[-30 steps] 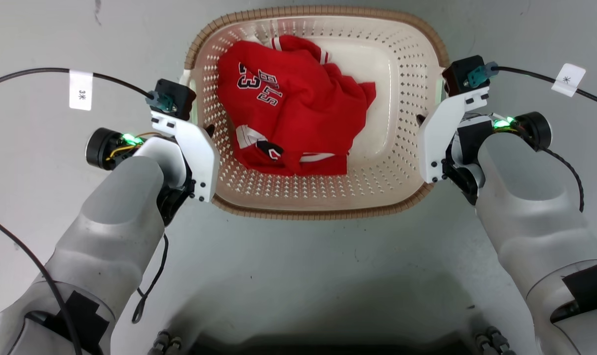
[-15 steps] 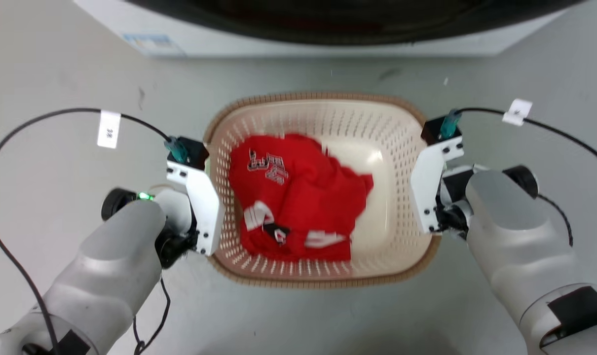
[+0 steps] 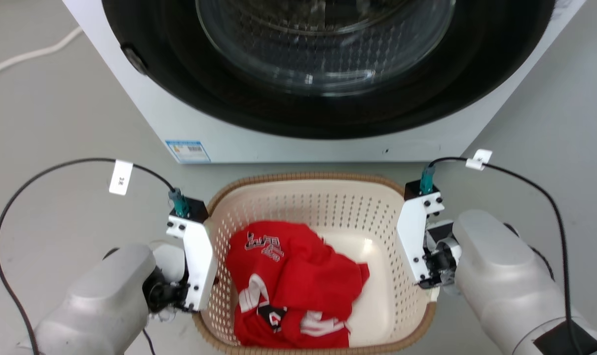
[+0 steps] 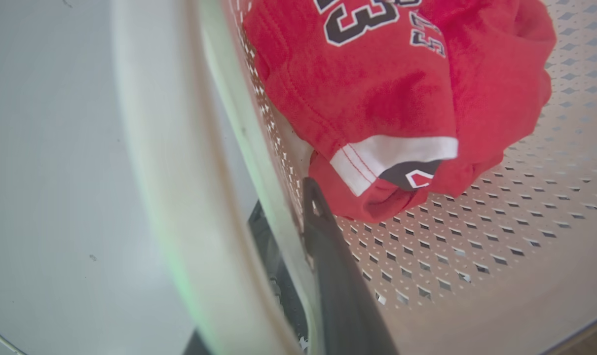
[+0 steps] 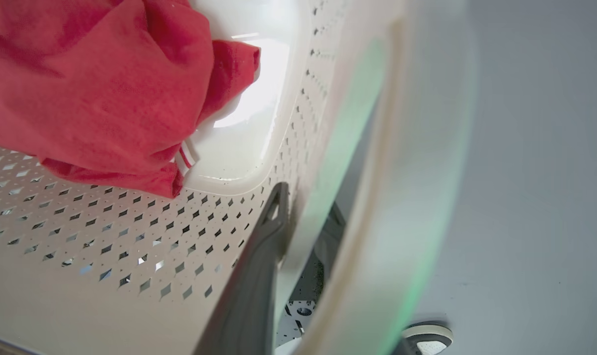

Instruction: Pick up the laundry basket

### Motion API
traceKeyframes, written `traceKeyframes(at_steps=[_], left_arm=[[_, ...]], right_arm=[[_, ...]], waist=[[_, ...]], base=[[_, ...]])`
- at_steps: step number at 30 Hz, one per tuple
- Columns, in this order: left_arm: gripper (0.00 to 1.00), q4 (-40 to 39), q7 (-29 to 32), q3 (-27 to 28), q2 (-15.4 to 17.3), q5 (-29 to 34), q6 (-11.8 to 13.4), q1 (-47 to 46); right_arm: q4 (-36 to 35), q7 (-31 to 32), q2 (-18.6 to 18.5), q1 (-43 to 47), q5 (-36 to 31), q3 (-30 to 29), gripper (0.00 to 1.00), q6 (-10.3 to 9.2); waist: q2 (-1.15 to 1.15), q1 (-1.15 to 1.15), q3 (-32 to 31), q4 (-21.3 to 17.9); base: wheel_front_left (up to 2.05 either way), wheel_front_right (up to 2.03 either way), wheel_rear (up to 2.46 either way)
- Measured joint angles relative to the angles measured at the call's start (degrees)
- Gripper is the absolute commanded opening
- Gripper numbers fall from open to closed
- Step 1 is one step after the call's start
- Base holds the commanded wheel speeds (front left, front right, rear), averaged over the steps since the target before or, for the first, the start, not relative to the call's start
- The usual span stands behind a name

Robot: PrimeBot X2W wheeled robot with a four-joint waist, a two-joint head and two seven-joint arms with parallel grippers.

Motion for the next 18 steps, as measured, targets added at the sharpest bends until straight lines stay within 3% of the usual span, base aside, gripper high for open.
traceKeyframes(at_steps=[7,18], left_arm=[[0.0,-1.4,3.0,-1.8,1.6,-3.9,0.0,2.5],[0.0,-1.7,8.0,-3.5,2.7,-7.3,0.0,3.3]], right_arm=[[-2.1,4.5,0.0,2.3,3.6,2.9,0.0,-0.01],[-1.5,6.3,0.1,4.3,7.1,5.1,0.0,-0.01]], waist=[[0.0,0.0,-6.4,-1.0],[0.0,0.0,-14.4,-2.4]], base=[[0.0,0.0,0.0],[0.0,0.0,0.0]])
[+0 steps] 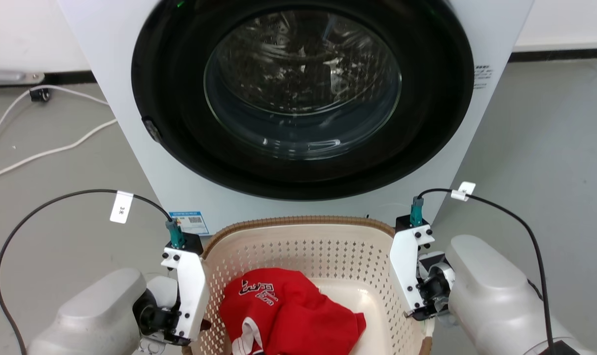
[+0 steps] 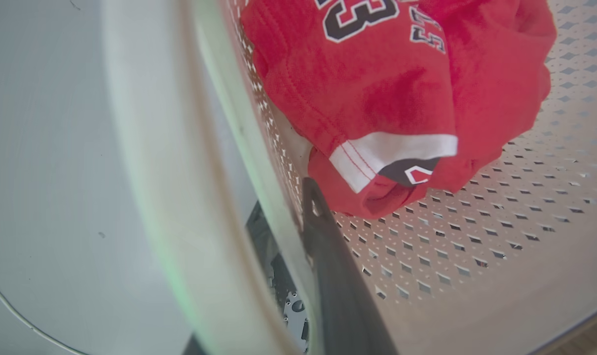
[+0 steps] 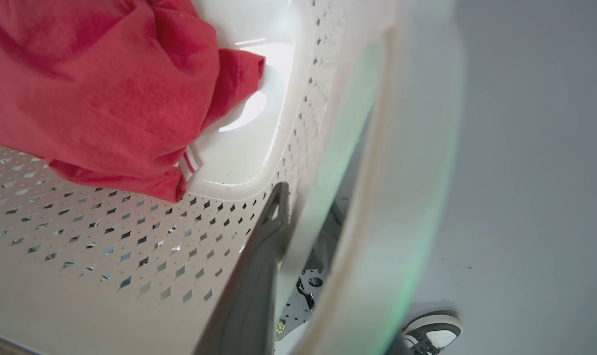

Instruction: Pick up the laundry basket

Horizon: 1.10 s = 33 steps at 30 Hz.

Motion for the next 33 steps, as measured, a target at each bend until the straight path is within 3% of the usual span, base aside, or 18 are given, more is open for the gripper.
traceKeyframes(at_steps=[9,33], left_arm=[[0.0,0.2,1.3,-0.7,0.0,-1.0,0.0,0.9],[0.0,1.0,2.1,-1.3,-0.9,-1.6,0.0,0.9]], right_arm=[[0.1,0.8,0.0,0.5,2.2,1.4,0.0,-0.01],[2.0,-0.3,0.0,0.1,3.4,3.3,0.0,0.0]], waist=[[0.0,0.0,-3.0,-0.9],[0.0,0.01,-3.1,0.4]], base=[[0.0,0.0,0.0],[0.0,0.0,0.0]])
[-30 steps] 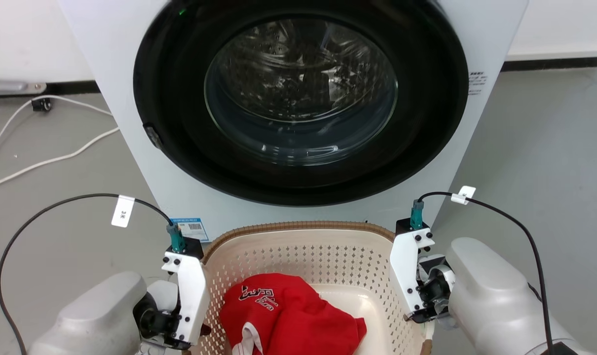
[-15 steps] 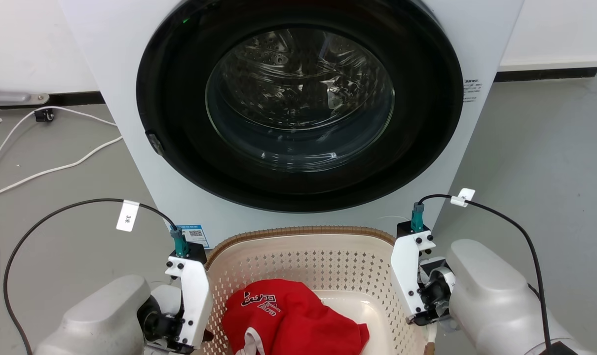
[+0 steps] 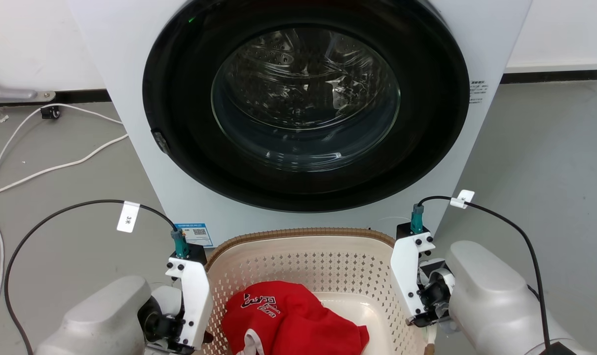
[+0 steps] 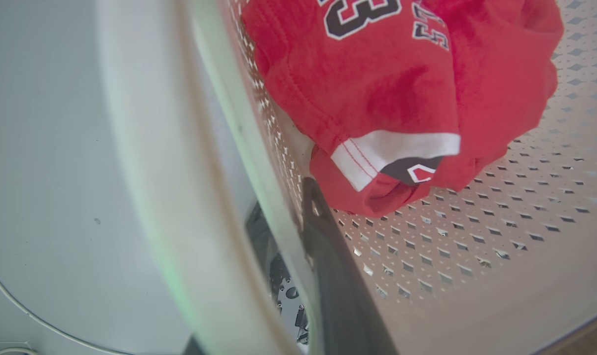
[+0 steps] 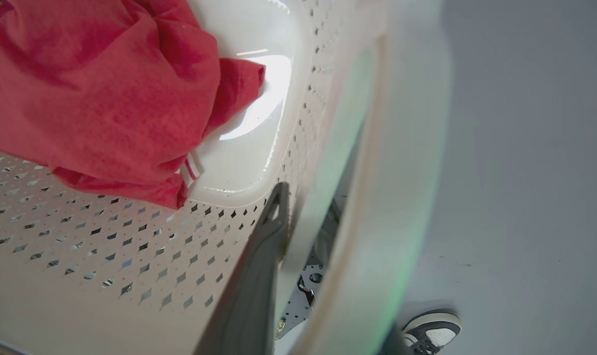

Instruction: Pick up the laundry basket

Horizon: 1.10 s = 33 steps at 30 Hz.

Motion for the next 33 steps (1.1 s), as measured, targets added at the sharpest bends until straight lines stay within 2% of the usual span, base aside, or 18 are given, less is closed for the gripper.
traceKeyframes(at_steps=[33], left_arm=[[0.0,0.6,0.1,-0.5,-0.4,-0.5,0.0,-0.2]], right_arm=[[1.1,-1.0,0.0,-0.7,2.3,2.0,0.0,-0.01]], waist=[[0.0,0.0,-0.3,0.3]], base=[[0.0,0.0,0.0]])
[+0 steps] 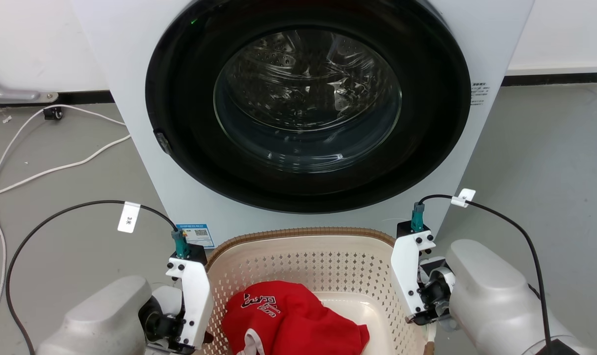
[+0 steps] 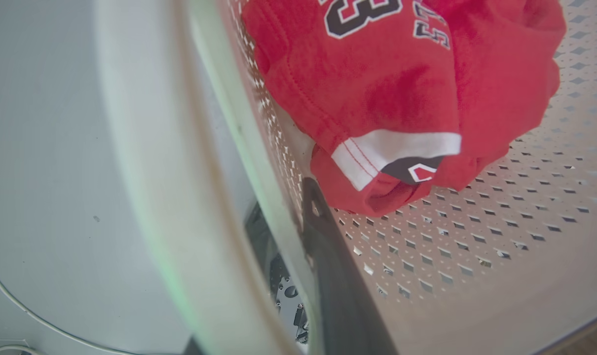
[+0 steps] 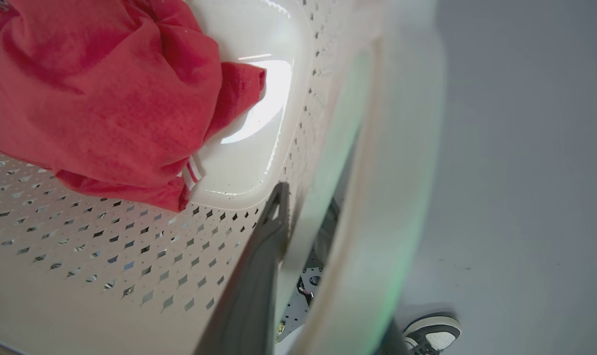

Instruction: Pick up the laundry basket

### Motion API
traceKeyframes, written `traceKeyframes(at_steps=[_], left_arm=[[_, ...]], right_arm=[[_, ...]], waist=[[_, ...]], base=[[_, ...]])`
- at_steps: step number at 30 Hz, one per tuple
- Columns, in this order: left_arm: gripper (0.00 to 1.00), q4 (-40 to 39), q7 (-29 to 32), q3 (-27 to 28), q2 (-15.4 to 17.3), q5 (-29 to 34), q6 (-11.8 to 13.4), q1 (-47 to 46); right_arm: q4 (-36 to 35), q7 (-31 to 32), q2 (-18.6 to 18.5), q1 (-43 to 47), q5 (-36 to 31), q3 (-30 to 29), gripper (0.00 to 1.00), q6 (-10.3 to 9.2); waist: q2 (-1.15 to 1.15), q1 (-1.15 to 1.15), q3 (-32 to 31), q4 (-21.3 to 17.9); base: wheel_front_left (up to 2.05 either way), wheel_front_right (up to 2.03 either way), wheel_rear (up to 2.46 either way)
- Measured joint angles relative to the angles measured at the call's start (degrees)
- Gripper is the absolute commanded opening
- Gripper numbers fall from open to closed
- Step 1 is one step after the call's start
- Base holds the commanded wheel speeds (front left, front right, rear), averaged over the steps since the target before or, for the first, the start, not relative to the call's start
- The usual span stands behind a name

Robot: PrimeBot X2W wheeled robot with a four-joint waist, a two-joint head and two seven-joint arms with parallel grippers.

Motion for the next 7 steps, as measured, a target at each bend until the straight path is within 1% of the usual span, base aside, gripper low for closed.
traceKeyframes(at_steps=[7], left_arm=[[0.0,0.1,0.0,-0.1,0.0,0.0,0.0,-0.3]], right_arm=[[0.2,-0.3,0.0,-0.3,0.5,0.4,0.0,0.0]], waist=[[0.0,0.0,0.0,0.4]], base=[[0.0,0.0,0.0]])
